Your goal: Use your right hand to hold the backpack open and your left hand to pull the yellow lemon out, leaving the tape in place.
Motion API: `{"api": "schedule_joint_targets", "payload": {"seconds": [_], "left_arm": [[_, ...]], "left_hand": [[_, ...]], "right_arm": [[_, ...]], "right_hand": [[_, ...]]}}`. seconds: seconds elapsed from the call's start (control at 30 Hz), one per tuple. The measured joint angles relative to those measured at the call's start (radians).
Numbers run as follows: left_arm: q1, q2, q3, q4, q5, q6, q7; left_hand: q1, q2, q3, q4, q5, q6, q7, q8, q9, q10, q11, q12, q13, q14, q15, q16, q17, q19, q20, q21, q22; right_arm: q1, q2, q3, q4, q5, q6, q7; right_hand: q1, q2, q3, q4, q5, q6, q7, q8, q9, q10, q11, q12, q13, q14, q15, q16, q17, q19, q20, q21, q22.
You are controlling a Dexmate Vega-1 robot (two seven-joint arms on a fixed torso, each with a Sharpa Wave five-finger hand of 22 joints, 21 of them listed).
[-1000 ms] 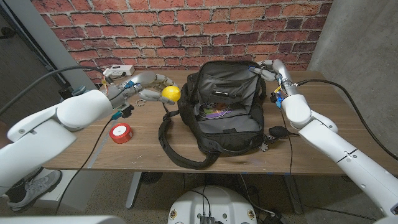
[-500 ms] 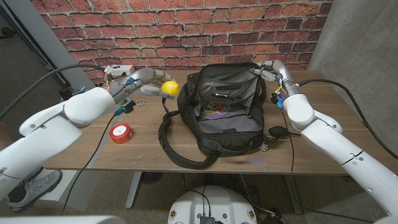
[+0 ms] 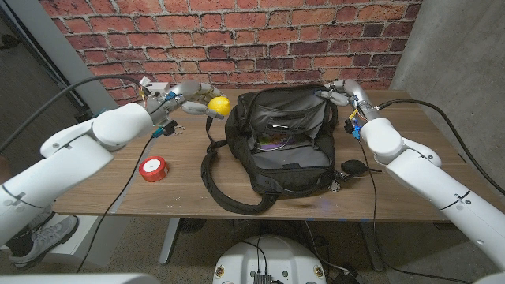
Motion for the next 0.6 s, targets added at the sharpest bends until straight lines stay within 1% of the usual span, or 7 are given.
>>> {"api": "schedule_joint_targets", "payload": {"seconds": [0.2,0.23,0.37,0.43,0.5,0.53,0.6], "left_arm": [[0.000,0.000,0.000,0.000,-0.019,0.006,0.010],[-0.120,0.036,0.105,0.048,-0.022,0.007,0.014],[-0.127,0.037,0.110,0.050,-0.036,0.009,0.025],[-0.127,0.037,0.110,0.050,-0.041,0.009,0.031],[-0.127,0.037,0.110,0.050,-0.050,0.008,0.041],[-0.157,0.046,0.142,0.067,-0.051,0.008,0.043],[-0.160,0.047,0.149,0.073,-0.056,0.006,0.049]], "left_hand": [[0.000,0.000,0.000,0.000,0.004,0.000,0.000,0.000,0.000,0.000,0.000,0.000,0.000,0.001,0.001,0.000,0.000,0.000,0.000,0.004,0.000],[0.000,0.000,0.000,0.000,0.004,0.000,0.000,0.000,0.000,0.000,0.000,0.000,0.000,0.001,0.001,0.000,0.000,0.000,0.000,0.004,0.000],[0.000,0.000,0.000,0.000,0.004,0.000,0.000,0.000,0.000,0.000,0.000,0.000,0.000,0.001,0.001,0.000,0.004,0.000,0.000,0.004,0.000],[0.000,0.000,0.000,0.000,0.004,0.000,0.000,0.000,0.000,0.000,0.000,0.000,0.000,0.001,0.001,0.000,0.005,0.000,0.000,0.004,0.000],[0.000,0.000,0.000,0.000,0.004,0.000,0.000,0.000,0.000,0.000,0.000,0.000,0.000,0.001,0.001,0.000,0.004,0.000,0.000,0.004,0.000],[0.000,0.000,0.000,0.000,0.004,0.000,0.000,0.000,0.000,0.000,0.000,0.000,0.000,0.001,0.001,-0.003,0.004,0.000,0.000,0.004,0.000],[0.000,0.000,0.000,0.000,0.004,0.000,0.000,0.000,0.000,0.000,0.000,0.000,0.000,0.001,0.001,-0.007,0.004,0.000,0.000,0.004,0.000]], "right_arm": [[-0.014,-0.018,0.004,-0.027,0.000,0.000,0.000],[-0.017,-0.022,0.005,-0.033,0.051,-0.072,0.026],[-0.029,-0.035,0.011,-0.053,0.055,-0.076,0.027],[-0.037,-0.043,0.016,-0.068,0.055,-0.076,0.027],[-0.043,-0.050,0.020,-0.079,0.055,-0.076,0.027],[-0.047,-0.055,0.023,-0.086,0.090,-0.116,0.035],[-0.055,-0.066,0.030,-0.104,0.105,-0.135,0.039]], "right_hand": [[-0.002,0.002,-0.003,0.003,0.000,-0.005,0.005,0.000,0.000,-0.006,0.006,0.000,0.001,0.000,0.000,0.000,0.000,0.000,0.000,0.000,0.000],[-0.002,0.002,-0.003,0.003,0.000,-0.005,0.005,0.000,0.000,-0.007,0.007,0.000,0.001,0.000,0.000,0.000,0.000,0.000,0.000,0.000,0.000],[-0.004,0.004,-0.003,0.003,0.000,-0.007,0.007,0.000,0.000,-0.007,0.007,0.000,0.005,-0.006,0.001,0.000,0.005,0.000,0.000,0.000,0.000],[-0.004,0.004,-0.003,0.003,0.000,-0.009,0.009,-0.006,0.000,-0.007,0.007,0.000,0.005,-0.006,0.002,0.000,0.005,0.000,0.000,0.000,0.000],[-0.004,0.004,-0.003,0.003,0.000,-0.009,0.009,-0.006,0.000,-0.008,0.007,0.000,0.005,-0.006,0.002,0.000,0.005,0.000,0.000,0.000,0.000],[-0.004,0.004,-0.003,0.003,-0.002,-0.009,0.009,-0.006,0.000,-0.011,0.011,0.000,0.005,-0.006,0.002,0.000,0.005,0.000,0.000,0.000,0.000],[-0.004,0.004,-0.003,0.003,-0.007,-0.016,0.009,-0.006,0.000,-0.014,0.014,0.000,0.007,-0.006,0.002,0.000,0.005,0.000,0.000,0.000,0.000]]}}
